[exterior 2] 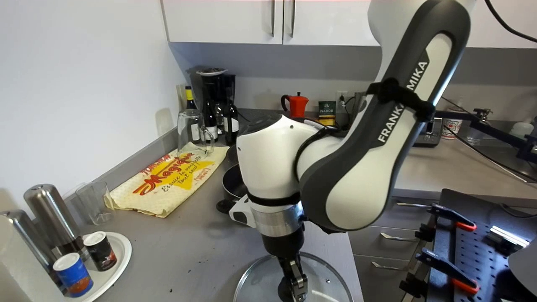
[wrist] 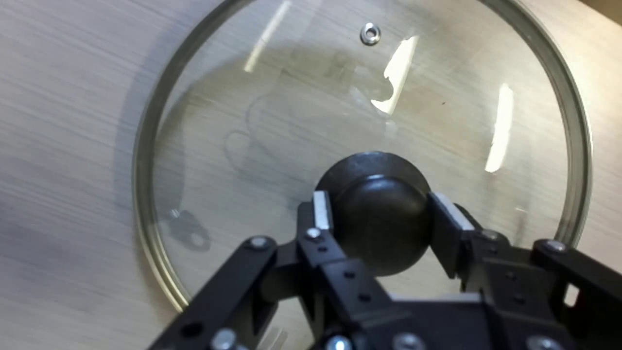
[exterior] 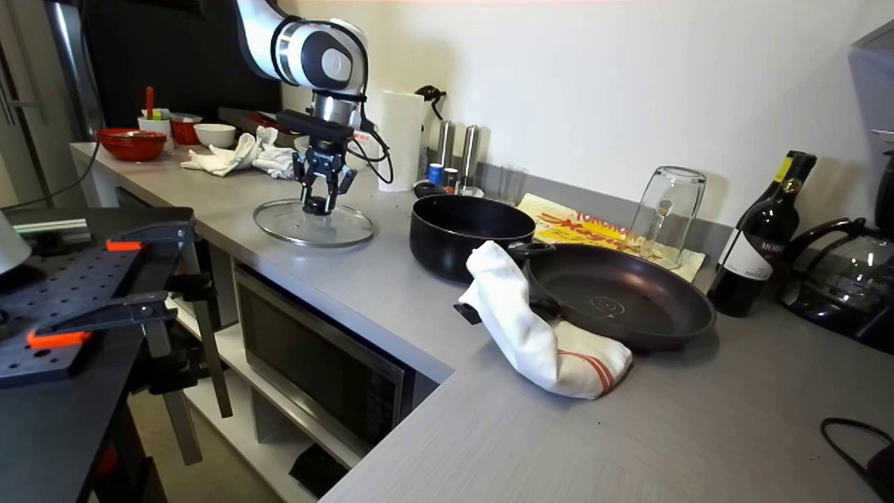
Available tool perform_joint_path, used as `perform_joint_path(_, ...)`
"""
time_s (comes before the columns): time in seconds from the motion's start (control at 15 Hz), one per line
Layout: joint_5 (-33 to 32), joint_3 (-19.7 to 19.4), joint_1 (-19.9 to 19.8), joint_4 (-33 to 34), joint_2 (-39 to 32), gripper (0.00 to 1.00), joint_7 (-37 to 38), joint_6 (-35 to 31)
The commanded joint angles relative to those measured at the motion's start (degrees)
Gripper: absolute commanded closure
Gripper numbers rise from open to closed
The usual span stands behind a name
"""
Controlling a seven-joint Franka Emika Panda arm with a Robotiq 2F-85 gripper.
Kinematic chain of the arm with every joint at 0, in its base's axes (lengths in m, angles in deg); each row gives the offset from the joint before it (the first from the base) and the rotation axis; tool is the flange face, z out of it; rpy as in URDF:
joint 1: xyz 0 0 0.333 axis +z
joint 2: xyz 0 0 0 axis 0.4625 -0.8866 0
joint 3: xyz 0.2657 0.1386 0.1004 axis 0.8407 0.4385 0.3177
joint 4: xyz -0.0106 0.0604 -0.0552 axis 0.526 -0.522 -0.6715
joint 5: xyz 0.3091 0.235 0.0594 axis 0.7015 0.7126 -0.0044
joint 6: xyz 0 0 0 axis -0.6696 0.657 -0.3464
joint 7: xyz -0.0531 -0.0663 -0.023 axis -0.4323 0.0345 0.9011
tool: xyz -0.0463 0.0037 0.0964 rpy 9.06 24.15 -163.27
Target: Put the glass lid on the black pot
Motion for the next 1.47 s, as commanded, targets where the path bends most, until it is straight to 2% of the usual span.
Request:
perform_joint_path(0.0,-1.8,0.3,1.1,-7.2,7.0,0.75,3.2,-2.2)
perform_joint_path(0.33,-4.2,-0.7,2.2,-13.2,14.3,0.75,7.5,-4.6)
perform_joint_path(0.67,-7.2,-2.4,1.1,-15.0,21.1,0.75,11.2,-2.4)
perform_joint_path(1.07,-8.4,-5.3,-3.1,-10.6,25.3,0.75,11.1,4.8)
perform_joint_path(1.4,-8.3,-7.1,-7.1,-2.5,23.5,0.75,9.5,11.7)
